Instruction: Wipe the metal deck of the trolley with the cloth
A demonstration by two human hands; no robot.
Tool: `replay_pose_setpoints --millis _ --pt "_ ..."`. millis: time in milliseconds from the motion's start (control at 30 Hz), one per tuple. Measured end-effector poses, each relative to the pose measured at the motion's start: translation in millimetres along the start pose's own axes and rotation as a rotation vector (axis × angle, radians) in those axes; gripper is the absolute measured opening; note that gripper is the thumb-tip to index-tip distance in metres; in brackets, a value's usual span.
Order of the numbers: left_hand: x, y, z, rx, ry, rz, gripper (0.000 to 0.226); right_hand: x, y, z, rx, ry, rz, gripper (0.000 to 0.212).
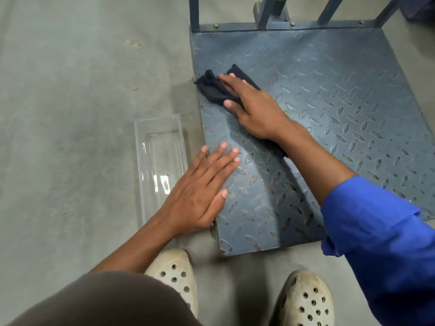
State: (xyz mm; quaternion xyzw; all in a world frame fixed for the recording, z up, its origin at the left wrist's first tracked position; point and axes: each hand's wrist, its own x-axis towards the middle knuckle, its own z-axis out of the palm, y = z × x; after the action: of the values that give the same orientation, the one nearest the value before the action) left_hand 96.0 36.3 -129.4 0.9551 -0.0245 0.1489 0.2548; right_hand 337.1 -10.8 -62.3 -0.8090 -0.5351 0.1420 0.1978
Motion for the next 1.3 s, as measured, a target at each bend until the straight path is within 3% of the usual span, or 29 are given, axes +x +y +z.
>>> replay_pose_setpoints --millis 233,300,400,500,567,633,767,900,1100,1200,1300 --pt "-4 -4 10 -0.08 0.037 0.122 0.059 76 1 7 0.012 0.175 -0.294 0.029" --pt "-6 0 14 -0.094 0.055 0.117 0.061 87 -3 18 -0.062 0.195 -0.35 0.03" --pt "-5 3 22 -0.11 0.111 0.08 0.063 87 -5 20 -0.112 0.225 -0.249 0.044" --pt "-2 7 30 -0.154 0.175 0.05 0.064 71 -2 15 -0.052 0.091 -0.215 0.057" --pt "0 5 31 -0.165 0.198 0.062 0.064 57 -2 17 -0.181 -0.03 -0.25 0.064" --pt "3 -2 30 -0.147 0.192 0.109 0.064 46 -5 26 -0.311 -0.011 -0.233 0.068" --pt "11 -20 31 -0.137 0.205 0.184 0.06 49 -2 30 -0.309 -0.035 -0.333 0.055" --pt "11 -19 34 -0.149 0.204 0.161 0.059 101 10 15 -0.326 -0.176 -0.503 0.054" --pt "11 -17 21 -0.114 0.129 0.149 0.062 184 14 4 -0.49 -0.16 -0.396 0.068" --pt "9 -14 20 -0.119 0.13 0.133 0.062 154 2 11 -0.474 -0.158 -0.415 0.065" --pt "8 -10 27 -0.161 0.181 0.102 0.063 89 -3 22 -0.468 -0.207 -0.561 0.058"
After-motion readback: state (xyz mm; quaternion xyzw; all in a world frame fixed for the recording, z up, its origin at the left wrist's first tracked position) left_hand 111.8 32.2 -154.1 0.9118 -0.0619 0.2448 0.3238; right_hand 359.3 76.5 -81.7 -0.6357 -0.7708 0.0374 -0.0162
